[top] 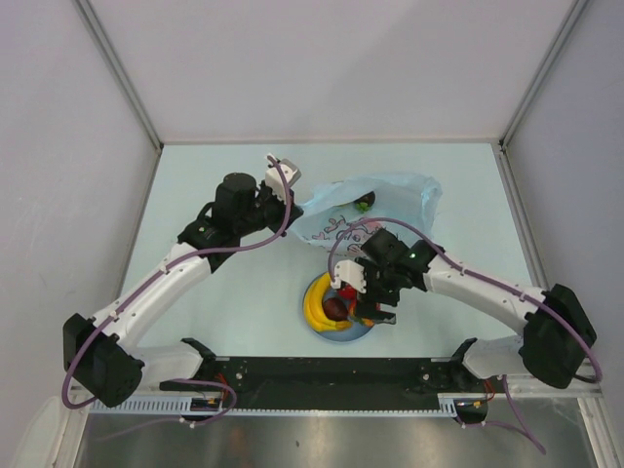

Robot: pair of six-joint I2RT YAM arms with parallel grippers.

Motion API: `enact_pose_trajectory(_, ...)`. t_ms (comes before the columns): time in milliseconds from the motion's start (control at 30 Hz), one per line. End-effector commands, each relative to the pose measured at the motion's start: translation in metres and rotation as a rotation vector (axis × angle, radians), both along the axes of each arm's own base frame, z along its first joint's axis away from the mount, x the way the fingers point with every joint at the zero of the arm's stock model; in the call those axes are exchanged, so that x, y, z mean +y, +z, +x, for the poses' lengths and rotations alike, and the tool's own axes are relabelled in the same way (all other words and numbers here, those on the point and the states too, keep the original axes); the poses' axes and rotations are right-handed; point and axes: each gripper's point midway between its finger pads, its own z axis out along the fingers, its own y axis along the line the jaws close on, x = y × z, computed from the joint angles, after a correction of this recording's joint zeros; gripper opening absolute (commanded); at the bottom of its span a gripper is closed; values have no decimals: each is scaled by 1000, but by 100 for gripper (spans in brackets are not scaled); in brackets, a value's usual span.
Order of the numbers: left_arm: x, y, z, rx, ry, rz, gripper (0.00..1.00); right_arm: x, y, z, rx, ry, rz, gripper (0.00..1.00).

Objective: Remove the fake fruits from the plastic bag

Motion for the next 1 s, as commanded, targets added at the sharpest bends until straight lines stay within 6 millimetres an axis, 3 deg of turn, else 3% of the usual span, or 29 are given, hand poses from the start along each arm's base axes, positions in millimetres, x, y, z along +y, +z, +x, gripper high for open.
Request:
enact_pose_trajectory(0, -4, 18, 1, -40, -14, -54, 0, -2, 53, 6, -90, -39, 56, 100)
enact_pose_trajectory(67, -5, 18, 1, -37, -18, -56, 0, -1, 77, -1, -82, -37, 103, 100)
enact_pose_trajectory(167, -6, 14, 1, -29, -23, -50, 0, 11, 140, 11, -203, -78, 262, 100)
enact_pose_trajectory(200, -6, 12, 1, -25, -24, -46, 0, 8, 158, 27, -272, -212, 295, 100)
enact_pose_trajectory(233, -6, 11, 1, -22, -25, -45, 0, 17, 192, 50, -385, -302, 425, 100)
enact_pose_trajectory(300, -7, 9, 1, -17, -30, -42, 0, 9, 228, 79, -485, -455, 556, 100)
enact_pose_trajectory(333, -8, 10, 2, -16, -31, -43, 0, 16, 247, 94, -521, -486, 646, 91)
enact_pose_trajectory(367, -9, 10, 1, -11, -36, -48, 0, 15, 250, 105, -536, -506, 662, 79)
enact_pose_trajectory(400, -9, 11, 1, -8, -37, -48, 0, 17, 243, 125, -548, -524, 648, 67)
enact_pose_trajectory(433, -10, 15, 2, -13, -38, -51, 0, 17, 234, 135, -543, -527, 624, 40)
enact_pose_trajectory(467, -10, 16, 3, -11, -40, -53, 0, 17, 220, 145, -530, -521, 588, 27)
enact_pose_trajectory(533, -12, 25, 4, -26, -42, -61, 0, 16, 170, 161, -452, -470, 460, 10)
enact_pose_trajectory(600, -12, 29, 7, -39, -33, -60, 0, 9, 120, 162, -356, -487, 333, 8)
enact_pose_trajectory(633, -11, 33, 9, -52, -29, -57, 0, 7, 108, 156, -321, -494, 316, 9)
enact_pose_trajectory(667, -11, 35, 10, -59, -26, -56, 0, 7, 85, 137, -255, -461, 296, 9)
enact_pose_trajectory(733, -9, 36, 13, -71, -18, -47, 0, 9, 71, 104, -232, -358, 252, 10)
enact_pose_trajectory(767, -10, 36, 14, -71, -19, -44, 0, 3, 53, 89, -214, -339, 200, 10)
enact_pose_trajectory(800, -12, 32, 14, -63, -32, -37, 0, 1, 48, 82, -209, -325, 179, 11)
enact_pose_trajectory(867, -13, 27, 15, -58, -45, -20, 0, -1, 42, 83, -199, -352, 171, 12)
enact_pose_trajectory(967, -11, 11, 18, -36, -35, 11, 0, -5, 46, 129, -279, -481, 224, 14)
